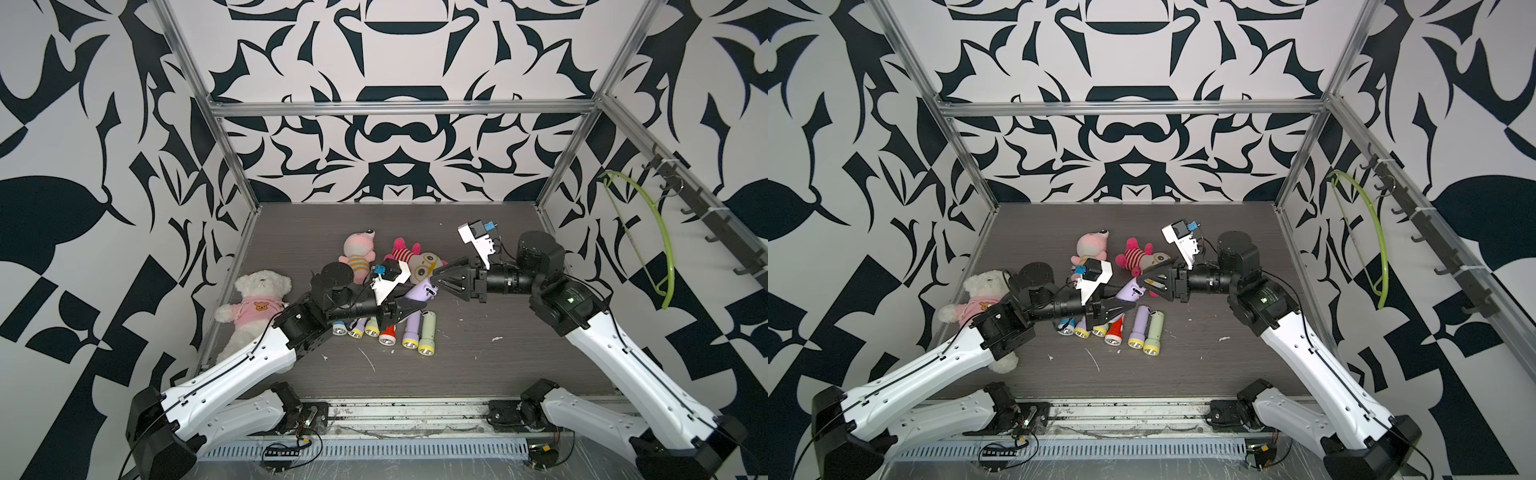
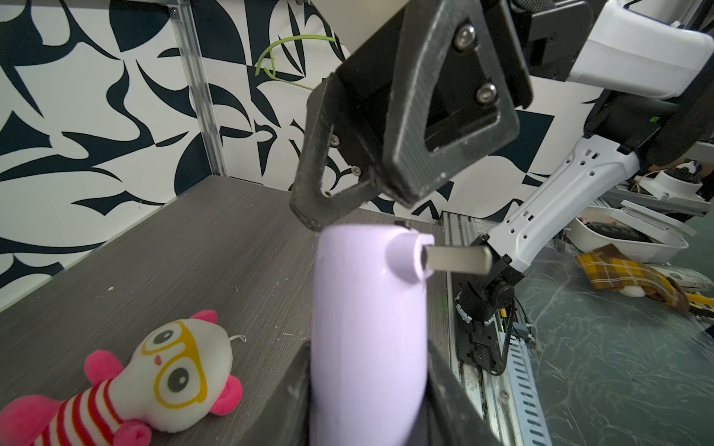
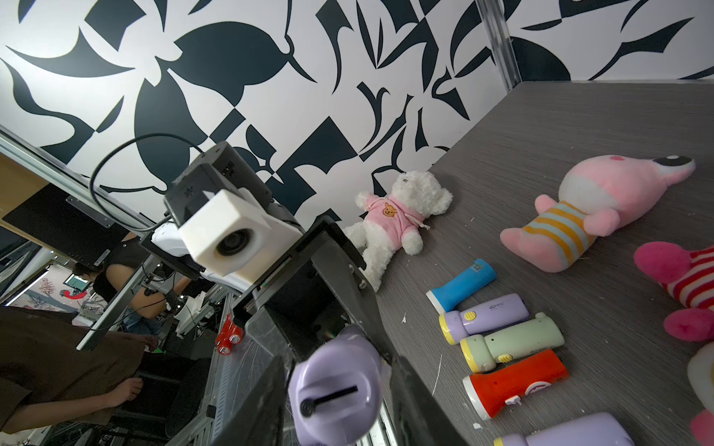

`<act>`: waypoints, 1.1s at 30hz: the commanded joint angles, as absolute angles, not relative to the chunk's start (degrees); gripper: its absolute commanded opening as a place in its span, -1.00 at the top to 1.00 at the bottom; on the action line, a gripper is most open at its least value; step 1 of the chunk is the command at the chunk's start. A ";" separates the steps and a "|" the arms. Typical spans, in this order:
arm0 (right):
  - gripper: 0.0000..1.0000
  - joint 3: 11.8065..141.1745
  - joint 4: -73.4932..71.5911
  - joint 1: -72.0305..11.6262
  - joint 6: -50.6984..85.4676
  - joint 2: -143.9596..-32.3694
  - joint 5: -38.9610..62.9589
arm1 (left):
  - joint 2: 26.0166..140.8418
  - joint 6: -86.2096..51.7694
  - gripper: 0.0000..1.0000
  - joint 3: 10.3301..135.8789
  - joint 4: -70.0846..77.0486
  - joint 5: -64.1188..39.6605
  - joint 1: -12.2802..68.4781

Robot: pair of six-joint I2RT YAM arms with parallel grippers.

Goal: Close the plug at the bottom of the flashlight
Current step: Close the plug of the flashlight.

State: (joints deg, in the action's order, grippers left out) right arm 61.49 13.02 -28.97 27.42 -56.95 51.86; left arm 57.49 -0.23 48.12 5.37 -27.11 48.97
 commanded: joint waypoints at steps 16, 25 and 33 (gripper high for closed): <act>0.08 60.92 10.99 -29.55 25.85 -56.78 55.43 | 56.60 -2.71 0.49 47.83 9.83 -31.63 47.40; 0.25 60.40 9.44 -29.59 26.08 -56.77 57.01 | 57.09 -3.87 0.49 47.72 11.49 -33.19 46.86; 0.54 60.22 8.09 -29.65 26.54 -57.45 59.03 | 57.62 -3.88 0.49 48.34 11.18 -35.06 46.85</act>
State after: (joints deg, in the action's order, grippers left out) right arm 60.27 10.33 -28.88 26.96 -57.08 55.75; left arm 57.49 -3.44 48.07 7.53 -33.54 46.81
